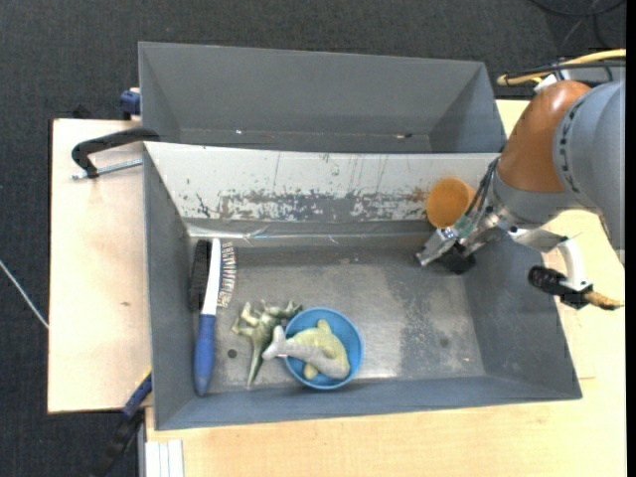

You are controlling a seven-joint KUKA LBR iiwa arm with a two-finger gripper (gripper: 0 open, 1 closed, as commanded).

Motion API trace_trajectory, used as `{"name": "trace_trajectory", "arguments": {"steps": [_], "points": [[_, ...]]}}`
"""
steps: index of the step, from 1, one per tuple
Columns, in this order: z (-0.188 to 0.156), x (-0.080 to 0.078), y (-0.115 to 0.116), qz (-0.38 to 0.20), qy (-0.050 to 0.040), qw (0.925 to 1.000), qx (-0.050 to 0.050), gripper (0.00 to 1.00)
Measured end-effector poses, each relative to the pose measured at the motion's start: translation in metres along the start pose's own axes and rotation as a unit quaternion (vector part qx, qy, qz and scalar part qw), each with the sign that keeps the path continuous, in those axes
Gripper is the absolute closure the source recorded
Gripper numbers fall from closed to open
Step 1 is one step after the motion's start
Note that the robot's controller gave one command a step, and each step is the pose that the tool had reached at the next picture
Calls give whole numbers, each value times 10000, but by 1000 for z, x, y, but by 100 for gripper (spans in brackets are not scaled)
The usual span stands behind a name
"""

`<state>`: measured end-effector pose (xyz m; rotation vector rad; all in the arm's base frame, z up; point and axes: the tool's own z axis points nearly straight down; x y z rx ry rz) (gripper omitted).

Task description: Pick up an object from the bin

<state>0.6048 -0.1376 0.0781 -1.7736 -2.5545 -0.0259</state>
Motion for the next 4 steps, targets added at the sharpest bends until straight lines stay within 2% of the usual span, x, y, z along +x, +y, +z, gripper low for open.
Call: {"name": "trace_trajectory", "arguments": {"steps": [1, 2, 4], "points": [[-21, 2, 2, -23, -168, 9999, -29, 100], [-48, 3, 3, -38, -191, 9998, -46, 100], [-66, 4, 5, -66, -189, 9998, -37, 100]]}}
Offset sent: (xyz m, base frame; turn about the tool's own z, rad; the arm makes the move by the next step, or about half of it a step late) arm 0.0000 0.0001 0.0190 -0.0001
